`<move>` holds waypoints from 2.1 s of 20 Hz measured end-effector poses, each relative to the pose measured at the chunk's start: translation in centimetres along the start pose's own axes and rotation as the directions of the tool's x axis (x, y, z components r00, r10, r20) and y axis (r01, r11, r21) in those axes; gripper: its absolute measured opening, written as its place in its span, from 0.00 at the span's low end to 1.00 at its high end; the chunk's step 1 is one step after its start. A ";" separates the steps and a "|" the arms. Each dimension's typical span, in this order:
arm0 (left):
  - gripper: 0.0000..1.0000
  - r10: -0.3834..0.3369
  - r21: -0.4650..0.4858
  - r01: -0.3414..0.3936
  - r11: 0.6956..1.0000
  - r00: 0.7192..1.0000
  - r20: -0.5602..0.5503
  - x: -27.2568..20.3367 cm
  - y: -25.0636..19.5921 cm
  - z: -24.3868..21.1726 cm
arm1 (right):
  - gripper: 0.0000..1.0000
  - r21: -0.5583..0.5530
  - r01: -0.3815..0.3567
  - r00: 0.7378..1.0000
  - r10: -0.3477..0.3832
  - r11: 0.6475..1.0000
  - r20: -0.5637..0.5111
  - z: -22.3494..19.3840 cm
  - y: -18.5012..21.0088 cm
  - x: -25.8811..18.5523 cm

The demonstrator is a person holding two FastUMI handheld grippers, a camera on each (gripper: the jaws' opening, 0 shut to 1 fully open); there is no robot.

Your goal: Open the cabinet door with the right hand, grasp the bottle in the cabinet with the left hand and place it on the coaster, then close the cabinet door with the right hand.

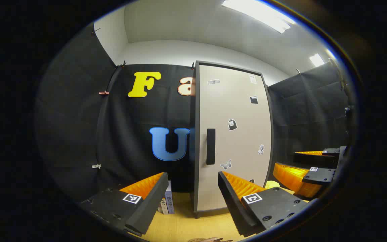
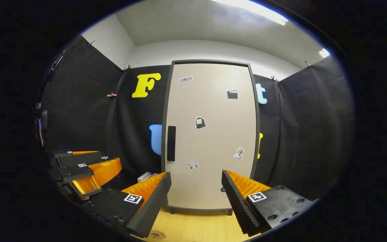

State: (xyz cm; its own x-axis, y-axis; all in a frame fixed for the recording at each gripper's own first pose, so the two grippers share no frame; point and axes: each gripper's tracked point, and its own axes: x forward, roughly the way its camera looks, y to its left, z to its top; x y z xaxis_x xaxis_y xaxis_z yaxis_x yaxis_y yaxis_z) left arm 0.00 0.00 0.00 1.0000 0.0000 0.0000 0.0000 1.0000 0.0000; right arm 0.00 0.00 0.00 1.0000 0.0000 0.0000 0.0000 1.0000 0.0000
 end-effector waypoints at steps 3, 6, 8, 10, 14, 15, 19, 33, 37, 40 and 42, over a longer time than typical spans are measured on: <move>0.93 -0.004 -0.009 0.004 1.000 1.000 0.000 0.2 0.2 -0.1 | 0.97 0.016 0.017 1.000 -0.017 1.000 -0.007 0.0 -0.1 0.2; 0.93 -0.001 -0.012 0.001 1.000 1.000 -0.004 0.1 0.5 -0.3 | 0.98 -0.004 0.042 0.999 -0.042 0.999 0.000 -0.2 -0.6 0.5; 0.94 0.008 -0.014 -0.008 1.000 1.000 -0.005 0.1 0.5 -0.4 | 0.98 -0.014 0.037 0.999 -0.038 0.999 -0.008 -0.5 -0.4 0.6; 0.94 0.016 -0.009 -0.016 1.000 1.000 -0.012 0.2 0.7 -0.6 | 0.98 -0.004 0.036 0.999 -0.036 0.999 -0.004 -0.5 -0.4 0.8; 0.94 -0.015 -0.015 0.014 1.000 1.000 -0.027 0.9 0.7 -1.2 | 0.97 -0.024 0.089 0.996 -0.089 0.996 0.007 -0.2 -1.5 1.6; 0.94 -0.016 -0.020 0.016 1.000 1.000 -0.023 0.8 0.9 -1.1 | 0.98 -0.031 0.095 0.995 -0.095 0.995 0.013 -0.1 -1.5 1.9; 0.94 0.012 -0.010 -0.013 1.000 1.000 -0.009 0.9 2.0 -0.8 | 0.97 -0.038 0.095 0.995 -0.094 0.995 0.014 -0.3 -1.0 2.6; 0.94 0.011 -0.028 -0.012 1.000 1.000 -0.024 1.1 2.8 -1.8 | 0.97 -0.015 -0.054 0.997 0.055 0.998 0.052 0.4 3.8 4.4; 0.94 0.025 -0.025 -0.026 0.999 0.999 -0.034 1.6 3.6 -2.3 | 0.97 0.015 -0.041 0.997 0.040 0.999 0.068 1.1 3.8 5.9; 0.94 0.035 -0.020 -0.036 0.999 0.998 -0.048 1.9 4.3 -3.0 | 0.97 0.025 -0.037 0.997 0.035 0.999 0.068 1.2 4.2 7.4; 0.94 0.043 -0.022 -0.044 0.999 0.998 -0.055 2.3 4.8 -3.3 | 0.97 0.050 -0.042 0.996 0.038 0.998 0.083 1.7 4.7 8.8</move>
State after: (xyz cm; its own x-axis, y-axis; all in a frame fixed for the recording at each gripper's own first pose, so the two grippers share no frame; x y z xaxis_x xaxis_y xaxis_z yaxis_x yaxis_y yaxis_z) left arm 2.27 4.77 -3.35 0.9976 0.0432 -0.0549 -0.0444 0.9988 -0.0216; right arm 8.80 4.71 1.71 0.9959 0.0381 0.0825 -0.0424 0.9978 0.0502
